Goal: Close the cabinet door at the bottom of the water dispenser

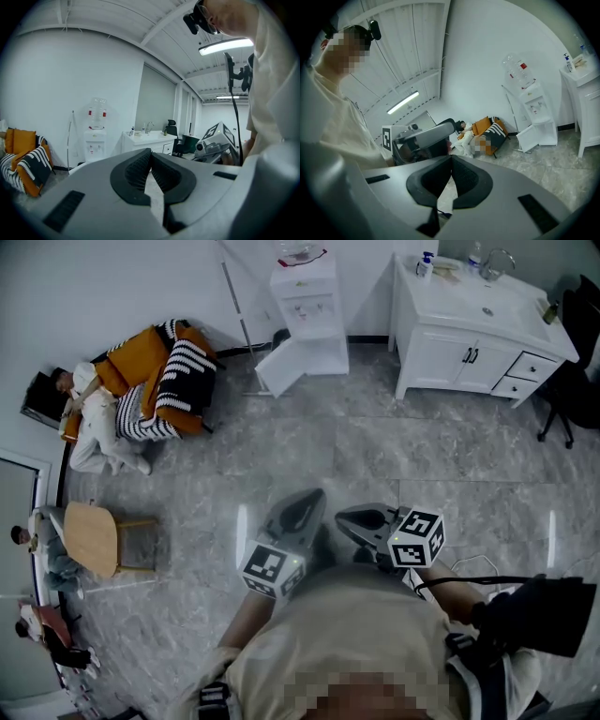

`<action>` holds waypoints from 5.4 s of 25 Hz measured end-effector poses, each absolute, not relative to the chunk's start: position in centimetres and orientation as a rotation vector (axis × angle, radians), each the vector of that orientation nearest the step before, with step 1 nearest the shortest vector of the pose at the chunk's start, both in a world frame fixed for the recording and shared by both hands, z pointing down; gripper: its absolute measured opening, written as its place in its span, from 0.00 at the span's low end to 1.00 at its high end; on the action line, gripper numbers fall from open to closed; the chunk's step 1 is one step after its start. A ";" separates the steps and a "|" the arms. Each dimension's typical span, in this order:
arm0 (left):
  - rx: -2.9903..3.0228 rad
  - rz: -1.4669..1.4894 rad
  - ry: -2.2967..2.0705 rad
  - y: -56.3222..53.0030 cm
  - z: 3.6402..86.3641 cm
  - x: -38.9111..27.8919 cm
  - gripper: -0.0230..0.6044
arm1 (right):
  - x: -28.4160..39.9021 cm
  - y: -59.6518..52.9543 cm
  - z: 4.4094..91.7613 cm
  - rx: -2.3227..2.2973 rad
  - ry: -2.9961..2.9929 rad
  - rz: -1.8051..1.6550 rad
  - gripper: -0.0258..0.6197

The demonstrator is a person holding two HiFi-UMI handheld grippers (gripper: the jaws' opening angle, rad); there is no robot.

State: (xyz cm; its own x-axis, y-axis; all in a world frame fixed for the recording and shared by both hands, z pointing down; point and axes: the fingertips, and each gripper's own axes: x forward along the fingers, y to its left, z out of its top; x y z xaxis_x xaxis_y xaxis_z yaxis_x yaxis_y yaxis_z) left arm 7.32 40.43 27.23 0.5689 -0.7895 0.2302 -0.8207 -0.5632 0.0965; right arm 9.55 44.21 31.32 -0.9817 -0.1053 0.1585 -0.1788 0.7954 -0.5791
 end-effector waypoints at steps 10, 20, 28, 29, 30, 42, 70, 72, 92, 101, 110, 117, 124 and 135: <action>2.657 0.160 -1.276 36.1 27.4 2.8 0.03 | 5.6 39.6 31.7 0.393 -2.834 0.900 0.06; 2.640 0.072 -1.232 32.2 27.3 -5.8 0.03 | -1.5 35.7 31.2 0.508 -2.798 0.819 0.06; 2.645 0.029 -1.255 30.4 27.5 -11.3 0.03 | -6.4 33.9 31.0 0.529 -2.799 0.762 0.06; 2.634 0.022 -1.261 30.2 27.6 -12.0 0.03 | -6.8 33.7 31.1 0.535 -2.797 0.770 0.06; 2.623 0.015 -1.266 30.2 27.7 -12.6 0.03 | -7.1 33.6 31.1 0.540 -2.795 0.781 0.06; 2.603 0.073 -1.289 27.1 27.3 -13.7 0.03 | -8.3 30.6 31.5 0.460 -2.783 0.924 0.06; 2.675 0.288 -1.281 12.2 25.4 5.6 0.03 | 7.5 13.1 28.7 0.283 -2.973 0.595 0.06; 2.677 0.298 -1.305 11.4 25.2 6.5 0.03 | 7.9 11.9 26.9 0.302 -3.028 0.521 0.06; 2.621 0.243 -1.446 5.7 24.9 4.4 0.03 | 8.5 6.0 25.9 0.474 -2.994 0.132 0.06; 2.618 0.048 -1.329 1.3 24.7 0.6 0.03 | 4.9 1.6 26.3 0.752 -2.861 0.113 0.06; 2.563 -0.070 -1.338 -2.1 25.0 -8.3 0.03 | -3.1 -1.2 25.9 0.754 -2.844 0.182 0.06; 2.557 -0.099 -1.336 -4.3 25.0 -14.3 0.03 | -8.6 -2.8 25.4 0.759 -2.856 0.262 0.06; 2.583 -0.108 -1.304 -5.7 26.0 -17.7 0.03 | -11.4 -4.1 26.5 0.819 -2.806 0.282 0.06; 2.527 -0.051 -1.244 -7.4 28.5 -16.5 0.03 | -10.0 -7.0 29.8 0.847 -2.717 0.549 0.06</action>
State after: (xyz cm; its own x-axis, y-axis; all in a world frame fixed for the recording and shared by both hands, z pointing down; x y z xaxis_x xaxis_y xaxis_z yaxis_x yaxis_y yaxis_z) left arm -16.46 -7.44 28.48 0.6196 -0.7772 0.1094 -0.7658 -0.5681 0.3015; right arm -10.05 -7.00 29.76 -0.8024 -0.4941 0.3346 -0.5853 0.7611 -0.2796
